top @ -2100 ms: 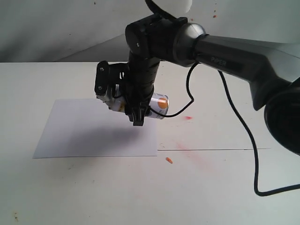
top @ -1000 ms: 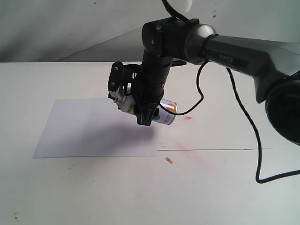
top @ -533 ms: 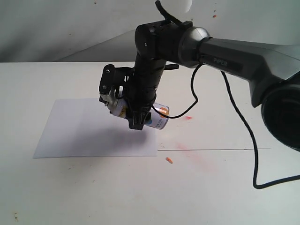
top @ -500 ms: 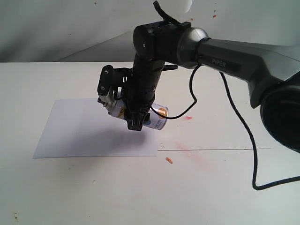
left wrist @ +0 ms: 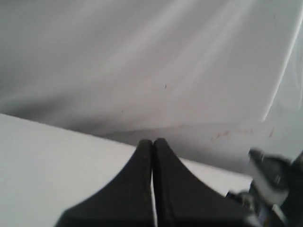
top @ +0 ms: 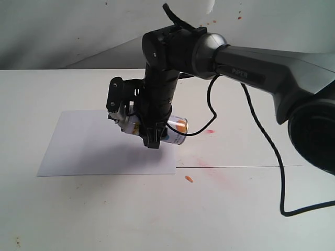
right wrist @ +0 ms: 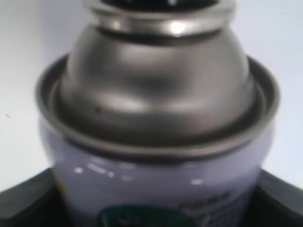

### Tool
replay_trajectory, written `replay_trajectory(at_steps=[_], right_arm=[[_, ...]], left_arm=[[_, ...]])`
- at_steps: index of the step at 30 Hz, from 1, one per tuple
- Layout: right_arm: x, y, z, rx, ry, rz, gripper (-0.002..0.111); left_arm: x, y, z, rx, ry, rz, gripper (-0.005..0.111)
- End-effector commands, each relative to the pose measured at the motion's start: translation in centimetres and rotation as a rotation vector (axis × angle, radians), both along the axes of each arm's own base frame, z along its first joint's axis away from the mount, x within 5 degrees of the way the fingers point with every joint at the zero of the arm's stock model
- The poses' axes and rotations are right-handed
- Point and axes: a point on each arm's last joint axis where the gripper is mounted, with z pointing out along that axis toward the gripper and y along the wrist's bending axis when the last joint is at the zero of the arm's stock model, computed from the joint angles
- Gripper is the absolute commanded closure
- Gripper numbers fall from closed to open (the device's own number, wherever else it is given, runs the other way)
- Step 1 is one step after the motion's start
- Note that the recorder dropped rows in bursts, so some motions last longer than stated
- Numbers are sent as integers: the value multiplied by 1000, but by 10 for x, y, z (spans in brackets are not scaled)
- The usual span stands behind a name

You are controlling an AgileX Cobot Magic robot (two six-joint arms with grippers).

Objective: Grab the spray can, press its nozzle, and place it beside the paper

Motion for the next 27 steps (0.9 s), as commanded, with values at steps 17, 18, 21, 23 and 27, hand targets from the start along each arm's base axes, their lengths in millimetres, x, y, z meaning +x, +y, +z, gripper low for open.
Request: replay_trajectory(at_steps=[17,18,21,23,27], right_arm=[[1,-2,10,-8,-14,-6,108],[1,-2,10,-8,-14,-6,108],[1,-2,10,-8,-14,-6,108],[1,-2,10,-6,-17,-6,108],[1,-2,10,-4,-14,-21,108]], left_arm=[[10,-9,119,-257,163,-82,107],[19,-10,126,-224,197,-73,107],[50,-16,142,-168,332,-62,107],[78,-22,144,-137,476,-62,107],[134,-39,130,-16,816,-120,107]])
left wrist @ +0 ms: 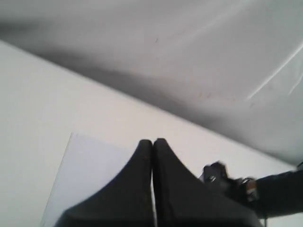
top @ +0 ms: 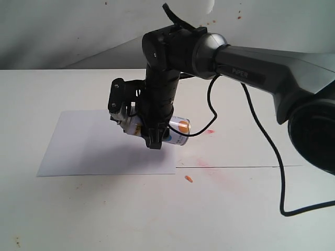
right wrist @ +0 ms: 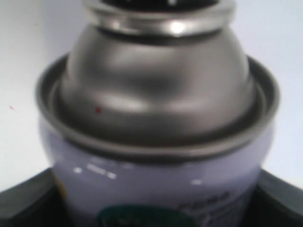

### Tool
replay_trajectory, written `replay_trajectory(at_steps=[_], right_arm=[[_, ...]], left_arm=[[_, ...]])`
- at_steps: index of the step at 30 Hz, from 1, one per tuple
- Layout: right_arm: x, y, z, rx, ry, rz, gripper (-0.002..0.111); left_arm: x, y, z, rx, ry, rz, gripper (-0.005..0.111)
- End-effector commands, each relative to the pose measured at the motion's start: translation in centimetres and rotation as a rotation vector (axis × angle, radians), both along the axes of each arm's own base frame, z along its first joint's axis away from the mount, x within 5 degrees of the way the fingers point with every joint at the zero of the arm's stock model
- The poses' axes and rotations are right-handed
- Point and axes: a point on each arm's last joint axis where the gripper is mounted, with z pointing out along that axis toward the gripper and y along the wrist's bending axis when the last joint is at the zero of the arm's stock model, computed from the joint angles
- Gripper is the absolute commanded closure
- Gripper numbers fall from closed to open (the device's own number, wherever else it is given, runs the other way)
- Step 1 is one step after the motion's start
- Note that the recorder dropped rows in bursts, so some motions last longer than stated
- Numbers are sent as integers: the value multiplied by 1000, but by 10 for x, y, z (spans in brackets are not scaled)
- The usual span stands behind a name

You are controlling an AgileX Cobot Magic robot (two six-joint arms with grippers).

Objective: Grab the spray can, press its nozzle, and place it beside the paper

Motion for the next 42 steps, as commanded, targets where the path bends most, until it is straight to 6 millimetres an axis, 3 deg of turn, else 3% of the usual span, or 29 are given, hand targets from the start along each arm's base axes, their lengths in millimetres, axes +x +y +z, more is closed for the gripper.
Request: replay_trajectory(at_steps=[1,5,8,14,24,30,34,42], right_arm=[[2,0,10,18,-24,-28,108],[2,0,10,20,-22,-48,108],[3,-1,10,15,-33,-45,108],[6,1,11,29,-63,-44,108],[6,1,8,26,-59,-44,108],[8,1,-19,-26,-22,-38,108],[10,-1,-22,-57,-38,-30,108],[12,-3,-22,-81,-62,-57,108]], left_arm=[[64,-19,-25,116,409,-125,107],[111,-36,-54,149,642,-271,107],[137,-47,-74,154,702,-366,107],[167,-56,-99,140,690,-413,107],[173,-56,-103,162,668,-424,107],[174,-61,-100,155,604,-486,107],[176,-61,-100,168,585,-496,107],[186,-69,-126,121,637,-564,107]])
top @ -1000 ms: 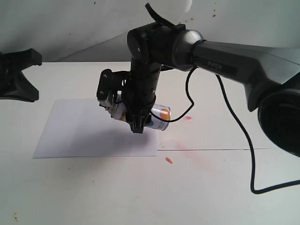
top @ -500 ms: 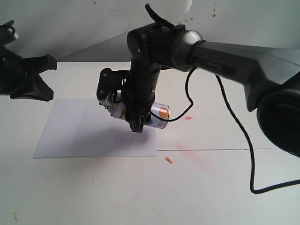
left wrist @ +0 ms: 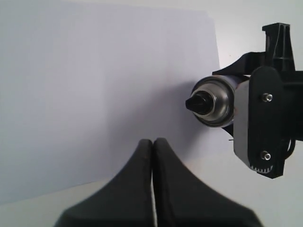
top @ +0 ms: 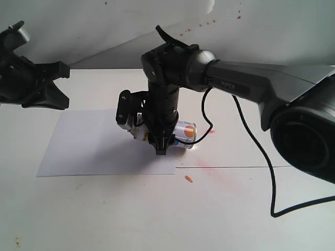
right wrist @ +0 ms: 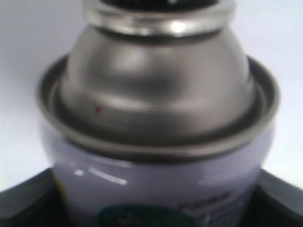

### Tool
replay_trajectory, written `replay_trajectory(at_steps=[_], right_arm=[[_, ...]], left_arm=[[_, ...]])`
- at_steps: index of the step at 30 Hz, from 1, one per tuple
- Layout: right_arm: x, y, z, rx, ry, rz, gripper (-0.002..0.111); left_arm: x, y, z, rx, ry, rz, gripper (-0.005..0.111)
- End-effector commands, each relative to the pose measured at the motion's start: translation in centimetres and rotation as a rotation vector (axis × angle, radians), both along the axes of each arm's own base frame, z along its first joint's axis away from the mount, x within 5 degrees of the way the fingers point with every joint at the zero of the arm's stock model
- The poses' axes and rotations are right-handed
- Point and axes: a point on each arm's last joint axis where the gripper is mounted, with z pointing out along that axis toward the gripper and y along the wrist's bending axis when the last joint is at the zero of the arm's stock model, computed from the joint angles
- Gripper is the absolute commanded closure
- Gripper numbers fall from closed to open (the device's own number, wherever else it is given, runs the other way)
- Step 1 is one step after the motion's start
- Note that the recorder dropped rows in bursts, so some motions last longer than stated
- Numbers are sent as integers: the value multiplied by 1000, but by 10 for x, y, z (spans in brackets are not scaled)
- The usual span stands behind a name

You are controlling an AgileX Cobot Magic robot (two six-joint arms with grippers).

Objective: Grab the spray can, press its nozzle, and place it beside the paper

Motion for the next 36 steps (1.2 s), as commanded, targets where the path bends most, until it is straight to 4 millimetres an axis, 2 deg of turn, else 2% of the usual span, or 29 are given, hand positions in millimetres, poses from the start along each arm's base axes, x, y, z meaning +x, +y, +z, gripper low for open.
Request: replay_trajectory(at_steps=[1,7,12,15,18,28,36], right_arm=[[1,1,12,21,-30,-8,108],[0,0,15,14,-23,-10,108],[0,0,29,36,-50,-10,108],[-1,0,32,41,-53,-8,108],[-2,1,32,62,-38,-14,108],[-3,3,33,83,-35,-2,108],[-3,3,33,82,-35,4,108]], left_arm=[[8,-8,-16,-71,31,-54,107],[14,-13,-34,-102,49,-115,107],[27,4,-40,-106,62,-85,107],[36,12,-38,-179,114,-77,107],[40,7,-40,-269,176,-106,107],[49,2,-73,-322,280,-117,107],[62,-4,-80,-411,297,-161,107]])
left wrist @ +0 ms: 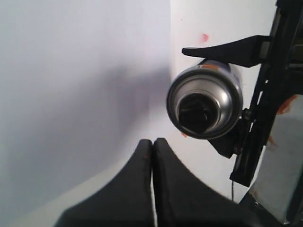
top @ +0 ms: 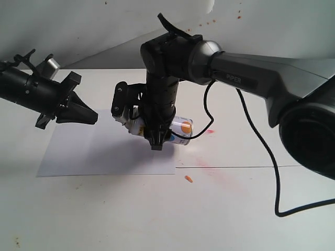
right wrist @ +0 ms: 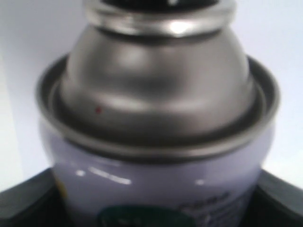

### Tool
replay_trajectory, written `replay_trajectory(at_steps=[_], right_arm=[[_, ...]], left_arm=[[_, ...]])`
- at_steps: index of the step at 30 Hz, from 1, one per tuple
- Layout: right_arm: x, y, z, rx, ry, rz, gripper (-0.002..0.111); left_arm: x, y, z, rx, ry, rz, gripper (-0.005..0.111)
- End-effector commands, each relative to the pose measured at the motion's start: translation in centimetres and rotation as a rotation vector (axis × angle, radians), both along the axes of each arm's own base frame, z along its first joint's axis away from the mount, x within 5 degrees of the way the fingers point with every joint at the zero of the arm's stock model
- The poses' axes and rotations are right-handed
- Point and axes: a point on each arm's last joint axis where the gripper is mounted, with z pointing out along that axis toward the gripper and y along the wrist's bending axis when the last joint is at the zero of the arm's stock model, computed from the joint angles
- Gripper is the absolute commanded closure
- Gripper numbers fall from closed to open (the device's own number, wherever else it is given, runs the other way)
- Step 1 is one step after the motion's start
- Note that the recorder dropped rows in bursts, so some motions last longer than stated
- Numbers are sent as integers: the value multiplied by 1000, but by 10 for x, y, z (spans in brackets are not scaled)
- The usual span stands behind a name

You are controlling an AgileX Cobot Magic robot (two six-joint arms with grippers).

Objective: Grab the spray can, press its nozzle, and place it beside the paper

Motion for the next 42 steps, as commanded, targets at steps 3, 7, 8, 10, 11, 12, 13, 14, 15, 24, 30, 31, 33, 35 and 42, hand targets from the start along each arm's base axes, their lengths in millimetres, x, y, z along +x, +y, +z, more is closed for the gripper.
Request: replay_trajectory(at_steps=[3,7,8,10,11,12,13,14,15,24,30,31,33,35,42], right_arm=[[1,1,14,32,-29,11,108],[0,2,14,42,-22,9,108],[0,2,14,42,-22,16,108],[0,2,14,44,-20,18,108],[0,2,14,44,-20,18,108],[0,2,14,44,-20,18,108],[0,2,14,44,-20,18,108],[0,2,14,44,-20,18,108],[0,2,14,44,-20,18,108],[0,2,14,43,-18,21,108],[0,2,14,43,-18,21,108],[0,2,14,43,-18,21,108],[0,2,14,47,-15,21,108],[0,2,14,47,-15,21,108],[0,2,14,46,-15,23,108]], left_arm=[[12,-5,-1,-63,-3,-19,107],[18,-8,-3,-114,12,-8,107],[18,-10,-3,-117,8,-10,107],[19,-13,-4,-117,8,-18,107],[18,-15,-4,-113,4,-21,107],[18,-17,-4,-107,0,-28,107],[17,-20,-5,-101,-6,-36,107],[17,-21,-5,-97,-9,-41,107],[16,-23,-5,-97,-9,-48,107],[11,-40,-7,-75,-22,-94,107],[10,-42,-8,-55,-28,-108,107],[10,-42,-8,-55,-28,-108,107],[10,-42,-8,-56,-29,-105,107],[10,-42,-8,-55,-30,-104,107],[11,-42,-9,-53,-32,-101,107]])
